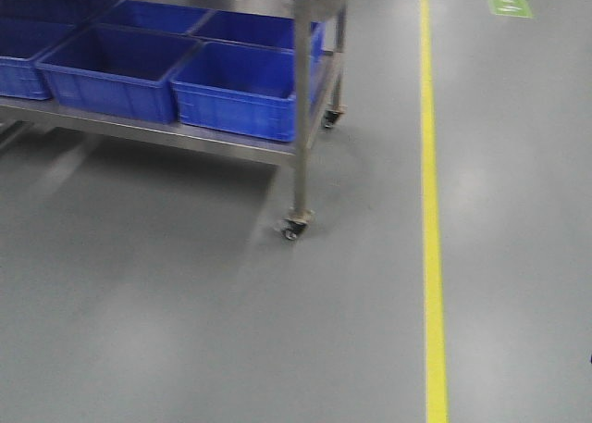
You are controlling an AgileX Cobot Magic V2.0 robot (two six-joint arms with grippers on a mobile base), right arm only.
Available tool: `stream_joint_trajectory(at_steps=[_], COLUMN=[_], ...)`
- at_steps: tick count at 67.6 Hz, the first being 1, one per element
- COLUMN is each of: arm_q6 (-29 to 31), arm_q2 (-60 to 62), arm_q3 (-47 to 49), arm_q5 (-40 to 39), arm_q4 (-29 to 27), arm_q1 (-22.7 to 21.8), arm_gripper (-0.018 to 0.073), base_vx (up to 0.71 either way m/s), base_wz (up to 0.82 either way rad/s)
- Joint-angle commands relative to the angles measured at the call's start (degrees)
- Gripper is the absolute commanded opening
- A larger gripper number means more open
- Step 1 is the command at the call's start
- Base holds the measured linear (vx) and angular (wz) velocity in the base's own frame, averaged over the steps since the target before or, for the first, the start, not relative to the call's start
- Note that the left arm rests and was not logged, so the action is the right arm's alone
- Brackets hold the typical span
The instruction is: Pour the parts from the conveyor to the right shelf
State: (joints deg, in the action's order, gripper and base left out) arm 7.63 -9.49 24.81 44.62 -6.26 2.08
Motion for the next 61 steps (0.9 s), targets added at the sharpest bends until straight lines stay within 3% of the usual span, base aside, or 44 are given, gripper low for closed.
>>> stream_joint_trajectory(at_steps=[1, 61], arm_q6=[0.6, 0.6], arm_q2=[-0.9, -0.9], arm_q3=[1.5, 1.5], arm_q5=[-4.2, -4.4], arm_q4=[-0.1, 0.0], arm_q1=[-0.3, -0.3], arm_gripper=[-0.0006, -0.0006], base_vx=[0.60, 0.61], base_wz=[0.48, 0.57])
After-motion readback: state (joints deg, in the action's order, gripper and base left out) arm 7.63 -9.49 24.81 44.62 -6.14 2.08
